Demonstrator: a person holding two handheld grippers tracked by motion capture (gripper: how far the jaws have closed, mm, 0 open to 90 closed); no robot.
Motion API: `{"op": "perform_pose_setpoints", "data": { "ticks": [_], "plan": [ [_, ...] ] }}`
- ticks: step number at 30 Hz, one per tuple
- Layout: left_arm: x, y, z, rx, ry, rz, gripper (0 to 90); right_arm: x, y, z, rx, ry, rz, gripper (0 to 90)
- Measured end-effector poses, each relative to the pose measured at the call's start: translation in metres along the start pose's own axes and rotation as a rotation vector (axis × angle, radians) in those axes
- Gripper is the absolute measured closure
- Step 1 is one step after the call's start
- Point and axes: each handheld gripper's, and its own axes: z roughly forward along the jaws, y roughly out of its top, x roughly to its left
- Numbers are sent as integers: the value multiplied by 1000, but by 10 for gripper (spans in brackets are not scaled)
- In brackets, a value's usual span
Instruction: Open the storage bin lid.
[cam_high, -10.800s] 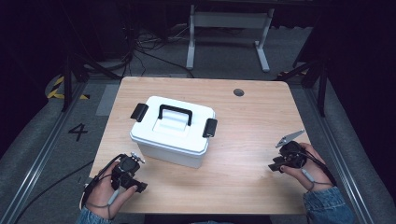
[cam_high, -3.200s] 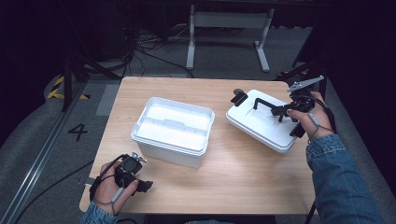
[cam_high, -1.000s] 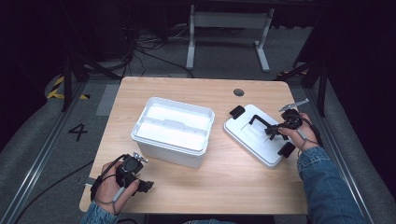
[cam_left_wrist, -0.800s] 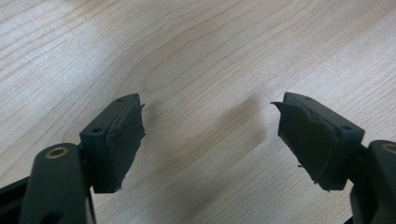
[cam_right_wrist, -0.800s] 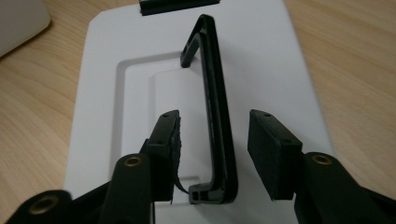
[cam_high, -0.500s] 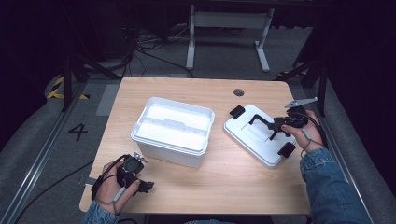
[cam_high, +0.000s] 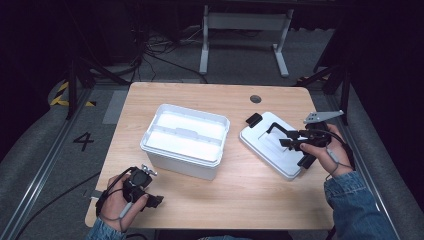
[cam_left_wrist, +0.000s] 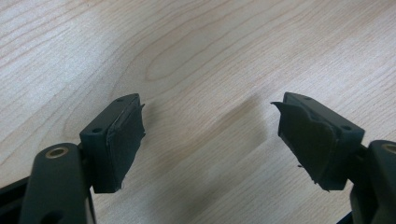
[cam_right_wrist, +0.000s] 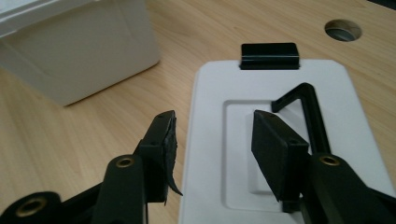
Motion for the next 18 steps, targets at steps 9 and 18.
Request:
{"op": "perform_pose_setpoints", "data": {
  "ticks": [9, 18],
  "plan": [
    [1, 0, 0, -5, 1, 0, 232, 28, -8, -5, 13, 53, -24, 509],
    [0, 0, 0, 1, 3, -6, 229, 45, -18, -1, 16, 72, -19, 506]
  ]
}}
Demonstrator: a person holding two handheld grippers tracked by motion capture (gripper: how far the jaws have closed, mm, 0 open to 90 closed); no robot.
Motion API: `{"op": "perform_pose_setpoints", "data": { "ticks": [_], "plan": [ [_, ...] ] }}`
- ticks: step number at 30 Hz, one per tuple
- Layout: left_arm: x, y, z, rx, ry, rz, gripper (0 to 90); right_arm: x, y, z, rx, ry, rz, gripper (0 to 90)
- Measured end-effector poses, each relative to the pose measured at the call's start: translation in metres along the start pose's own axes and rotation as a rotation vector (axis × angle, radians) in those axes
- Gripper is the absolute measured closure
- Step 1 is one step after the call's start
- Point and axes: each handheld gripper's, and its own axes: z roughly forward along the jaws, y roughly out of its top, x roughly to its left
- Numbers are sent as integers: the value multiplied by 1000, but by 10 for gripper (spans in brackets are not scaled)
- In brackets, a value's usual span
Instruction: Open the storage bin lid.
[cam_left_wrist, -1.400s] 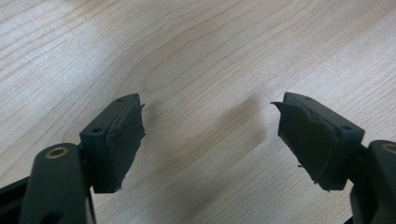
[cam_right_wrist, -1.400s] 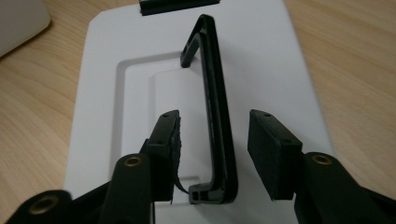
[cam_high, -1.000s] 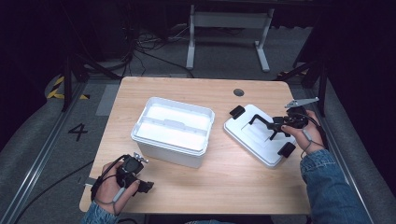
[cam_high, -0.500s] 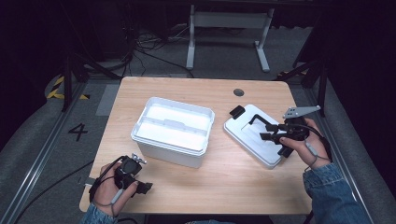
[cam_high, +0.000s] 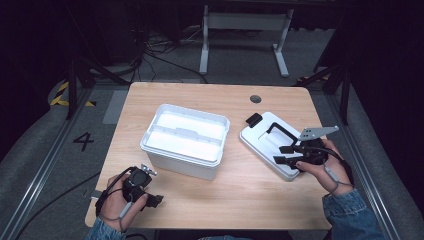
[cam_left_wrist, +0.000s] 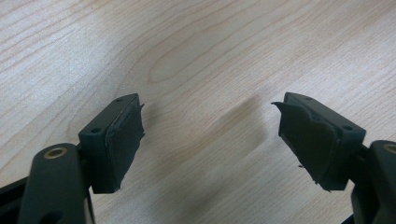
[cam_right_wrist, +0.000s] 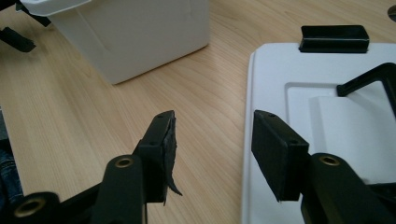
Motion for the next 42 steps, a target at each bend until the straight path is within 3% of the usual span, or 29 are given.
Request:
{"op": "perform_pose_setpoints", "data": {
  "ticks": [4, 15, 42],
  "plan": [
    [0, 0, 0, -2, -1, 0, 229, 8, -5, 8, -7, 24, -10, 507],
    [0, 0, 0, -1, -1, 5, 229, 21, -16, 31, 43, 72, -21, 507],
    [-1, 1, 2, 1, -4, 12, 228, 45, -44, 74, 86, 107, -80, 509]
  ]
}}
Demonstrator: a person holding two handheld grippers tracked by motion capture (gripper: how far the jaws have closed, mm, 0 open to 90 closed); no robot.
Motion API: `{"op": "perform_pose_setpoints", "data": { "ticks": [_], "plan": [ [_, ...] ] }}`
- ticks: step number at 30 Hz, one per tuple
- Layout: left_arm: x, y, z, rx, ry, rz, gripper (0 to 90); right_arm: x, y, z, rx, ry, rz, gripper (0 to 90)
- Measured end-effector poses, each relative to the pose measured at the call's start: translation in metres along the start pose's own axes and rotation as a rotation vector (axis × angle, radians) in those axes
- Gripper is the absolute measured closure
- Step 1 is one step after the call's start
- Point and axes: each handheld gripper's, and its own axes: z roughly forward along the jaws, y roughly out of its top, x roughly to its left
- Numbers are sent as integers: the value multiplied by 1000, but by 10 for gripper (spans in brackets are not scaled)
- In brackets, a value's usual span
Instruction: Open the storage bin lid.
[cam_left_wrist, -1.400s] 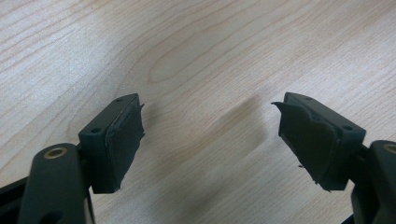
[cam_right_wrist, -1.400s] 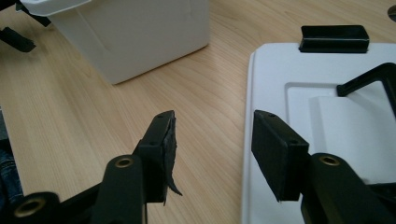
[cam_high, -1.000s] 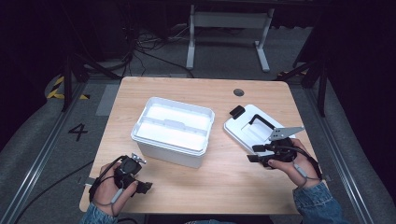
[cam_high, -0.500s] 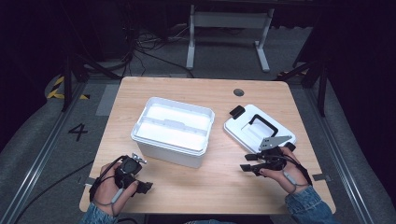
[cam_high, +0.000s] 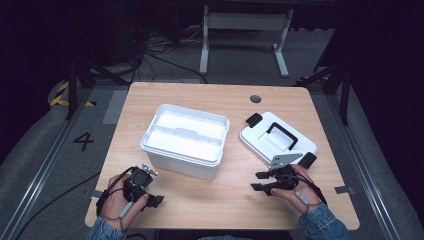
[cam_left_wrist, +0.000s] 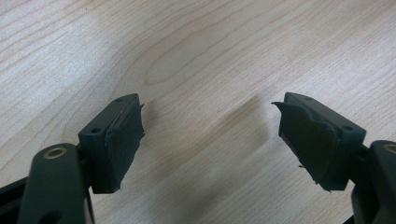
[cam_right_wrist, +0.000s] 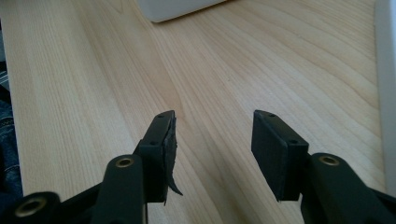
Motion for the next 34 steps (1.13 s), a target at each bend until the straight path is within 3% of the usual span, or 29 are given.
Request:
{"op": "perform_pose_setpoints", "data": {
  "ticks": [19, 34],
  "plan": [
    [0, 0, 0, -1, -2, 8, 227, 11, -6, 20, 0, -41, -78, 508],
    [0, 1, 1, -2, 0, 11, 227, 14, -7, 24, -8, -50, -92, 490]
  ]
}}
